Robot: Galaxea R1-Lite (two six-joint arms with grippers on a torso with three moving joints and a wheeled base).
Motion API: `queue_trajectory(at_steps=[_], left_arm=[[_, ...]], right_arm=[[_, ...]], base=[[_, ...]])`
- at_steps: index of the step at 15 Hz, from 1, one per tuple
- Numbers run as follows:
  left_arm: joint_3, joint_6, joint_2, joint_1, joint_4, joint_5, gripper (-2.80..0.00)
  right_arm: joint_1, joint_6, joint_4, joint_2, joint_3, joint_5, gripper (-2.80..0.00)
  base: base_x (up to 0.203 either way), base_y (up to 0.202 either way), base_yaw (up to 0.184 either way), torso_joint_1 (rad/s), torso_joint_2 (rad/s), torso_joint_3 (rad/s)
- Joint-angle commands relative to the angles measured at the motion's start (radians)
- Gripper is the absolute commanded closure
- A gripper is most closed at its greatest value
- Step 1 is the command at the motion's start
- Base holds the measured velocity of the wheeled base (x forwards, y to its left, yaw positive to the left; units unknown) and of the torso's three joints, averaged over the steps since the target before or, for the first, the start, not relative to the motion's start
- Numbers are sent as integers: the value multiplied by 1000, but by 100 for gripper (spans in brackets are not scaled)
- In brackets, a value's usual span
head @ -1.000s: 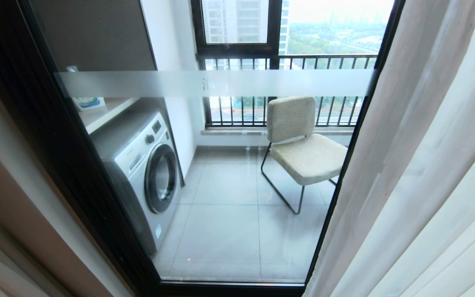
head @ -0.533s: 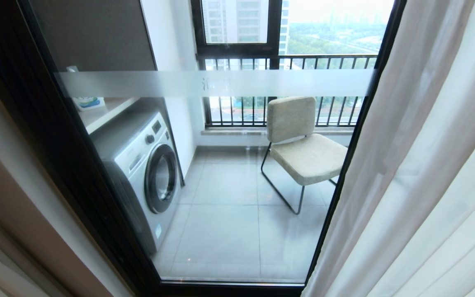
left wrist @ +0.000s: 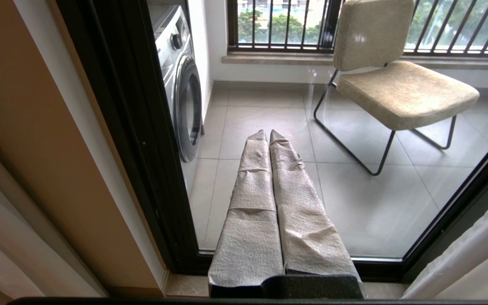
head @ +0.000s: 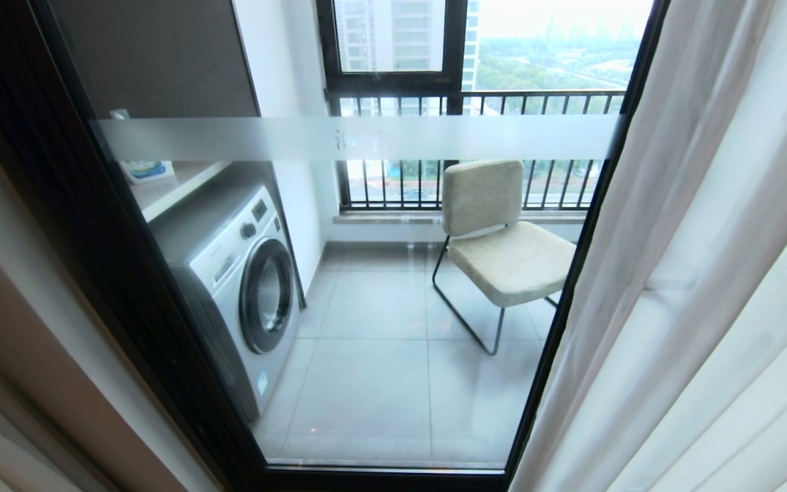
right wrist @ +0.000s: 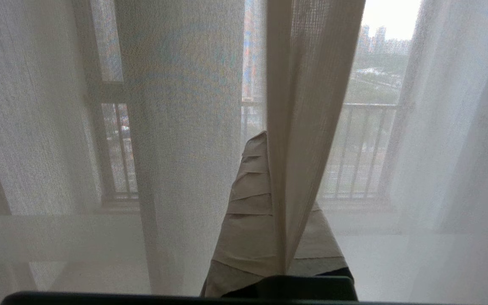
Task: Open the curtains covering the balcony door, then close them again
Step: Pull the inner curtains open on both sides
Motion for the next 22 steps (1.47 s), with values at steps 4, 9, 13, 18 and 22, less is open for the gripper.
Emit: queue_trajectory(at_steps=[4, 9, 13, 18, 22], left_arm=[[0, 0, 0, 0, 0, 1, 0], [0, 0, 0, 0, 0, 1, 0], [0, 0, 0, 0, 0, 1, 0], [0, -2, 0, 0, 0, 1, 0], [0, -2, 0, 0, 0, 1, 0]], right_arm=[[-4, -2, -9, 1, -1, -6, 0], [-11, -3, -8, -3, 0, -8, 0], [-11, -4, -8, -6, 3, -8, 0], [-14, -6, -6, -12, 5, -31, 0], [-14, -6, -5, -23, 11, -39, 0]], base=[[0, 0, 0, 0, 0, 0], [0, 0, 0, 0, 0, 0], [0, 0, 0, 0, 0, 0], [0, 0, 0, 0, 0, 0], [0, -14, 0, 0, -1, 2]])
